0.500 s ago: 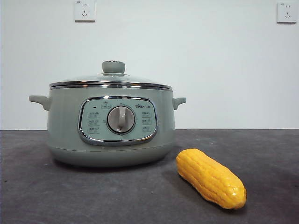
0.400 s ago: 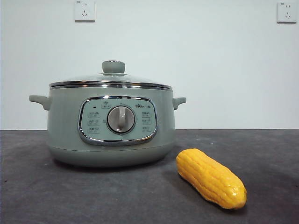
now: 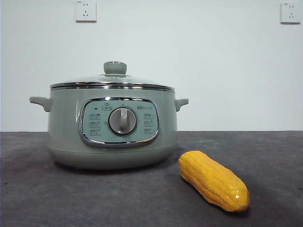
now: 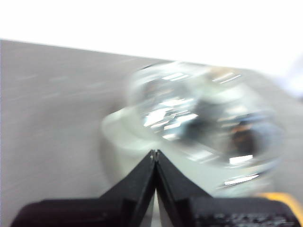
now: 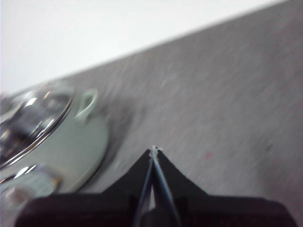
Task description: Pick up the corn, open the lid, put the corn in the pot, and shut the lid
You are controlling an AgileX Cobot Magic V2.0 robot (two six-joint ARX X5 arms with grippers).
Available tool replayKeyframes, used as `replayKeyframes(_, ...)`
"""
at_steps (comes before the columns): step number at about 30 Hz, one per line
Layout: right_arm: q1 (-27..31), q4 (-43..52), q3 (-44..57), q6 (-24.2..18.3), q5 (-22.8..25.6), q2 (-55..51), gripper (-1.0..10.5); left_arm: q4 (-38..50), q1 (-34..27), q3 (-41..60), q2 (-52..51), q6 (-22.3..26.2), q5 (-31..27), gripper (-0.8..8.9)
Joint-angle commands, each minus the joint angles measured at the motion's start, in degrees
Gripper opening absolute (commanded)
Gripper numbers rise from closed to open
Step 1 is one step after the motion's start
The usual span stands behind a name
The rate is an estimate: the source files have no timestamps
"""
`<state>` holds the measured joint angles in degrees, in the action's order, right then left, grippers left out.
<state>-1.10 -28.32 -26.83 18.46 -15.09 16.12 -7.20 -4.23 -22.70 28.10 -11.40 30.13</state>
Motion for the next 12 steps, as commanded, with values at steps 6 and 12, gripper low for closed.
replayKeyframes(6,0.0,-10.5,-12.2,2.8,-10.7,9.9,0.0,-0.1,2.0,-5.3,5.8,-4.7,13.7,-0.03)
replayKeyframes(12,-0.1,-11.2,-15.9,0.5,-16.9,15.6,0.0,-2.7,5.8,-6.9,9.6,-6.4,17.0,-0.04)
